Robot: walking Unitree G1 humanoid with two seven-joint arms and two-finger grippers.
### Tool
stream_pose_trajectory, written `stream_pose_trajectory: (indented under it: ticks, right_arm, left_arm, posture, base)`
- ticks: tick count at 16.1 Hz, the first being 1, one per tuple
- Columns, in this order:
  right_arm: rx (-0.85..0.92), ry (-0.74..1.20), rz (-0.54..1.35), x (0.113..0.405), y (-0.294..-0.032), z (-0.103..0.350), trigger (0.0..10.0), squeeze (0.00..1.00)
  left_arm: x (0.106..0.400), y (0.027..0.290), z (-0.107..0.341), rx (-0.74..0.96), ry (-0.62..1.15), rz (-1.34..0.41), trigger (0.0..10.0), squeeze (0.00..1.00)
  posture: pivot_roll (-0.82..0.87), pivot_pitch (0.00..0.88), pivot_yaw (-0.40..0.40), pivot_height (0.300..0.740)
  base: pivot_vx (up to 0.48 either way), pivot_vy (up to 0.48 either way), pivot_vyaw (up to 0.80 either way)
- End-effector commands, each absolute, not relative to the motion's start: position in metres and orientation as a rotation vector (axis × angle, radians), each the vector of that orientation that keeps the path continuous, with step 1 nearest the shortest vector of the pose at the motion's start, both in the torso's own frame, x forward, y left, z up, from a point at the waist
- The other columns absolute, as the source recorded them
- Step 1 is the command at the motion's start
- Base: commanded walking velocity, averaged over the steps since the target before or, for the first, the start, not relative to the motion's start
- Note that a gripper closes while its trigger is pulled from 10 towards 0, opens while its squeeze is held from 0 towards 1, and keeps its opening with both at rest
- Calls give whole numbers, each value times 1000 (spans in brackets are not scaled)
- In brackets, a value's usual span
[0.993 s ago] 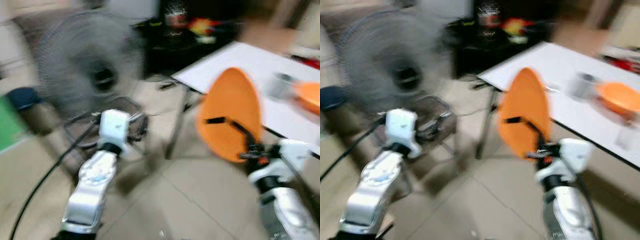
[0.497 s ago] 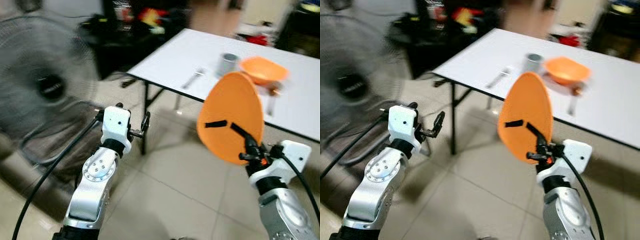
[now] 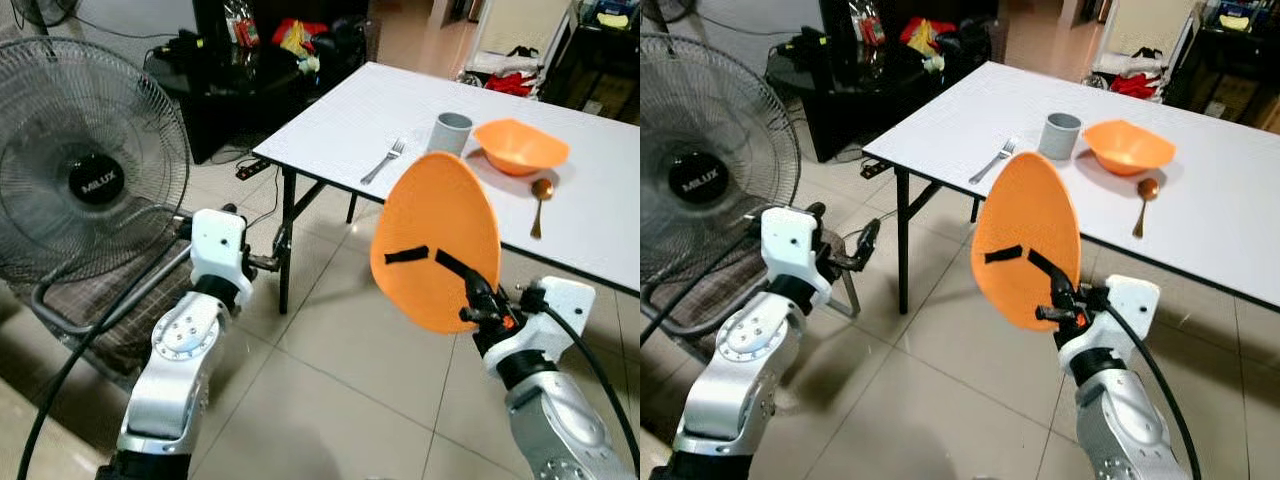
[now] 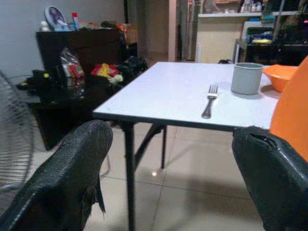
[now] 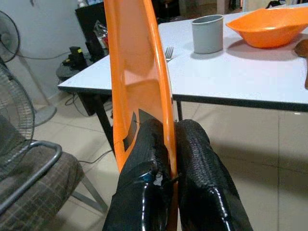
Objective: Setting the table
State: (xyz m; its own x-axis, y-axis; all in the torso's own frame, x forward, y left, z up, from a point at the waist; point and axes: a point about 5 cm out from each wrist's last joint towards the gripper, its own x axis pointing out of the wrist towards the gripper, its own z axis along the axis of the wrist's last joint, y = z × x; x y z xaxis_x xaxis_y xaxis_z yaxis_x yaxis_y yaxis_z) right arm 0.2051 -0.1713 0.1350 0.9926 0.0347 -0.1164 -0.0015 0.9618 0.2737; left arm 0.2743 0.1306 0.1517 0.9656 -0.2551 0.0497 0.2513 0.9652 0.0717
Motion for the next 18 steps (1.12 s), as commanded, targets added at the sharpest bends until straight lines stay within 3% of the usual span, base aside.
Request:
stream_pose_trajectory:
  ticks: [1,5,18]
  right_arm:
    - [302,76,56,209,-169,145,10000,0]
    - [325,81,92,211,-166,145,10000,0]
    - [346,91,114,210,-165,144,10000,0]
  left_arm:
    - [275,131,154,65,-57,-264,10000,0]
    - [275,131,153,68,-56,-276,10000,0]
    - [273,129,151,76,-48,-310,10000,0]
  posture:
    - [-27,0,-35,740]
    - [-26,0,-35,740]
    - [-23,0,-37,740]
  base:
    - [330,0,-519]
    - [333,0,-791]
    - [331,0,0]
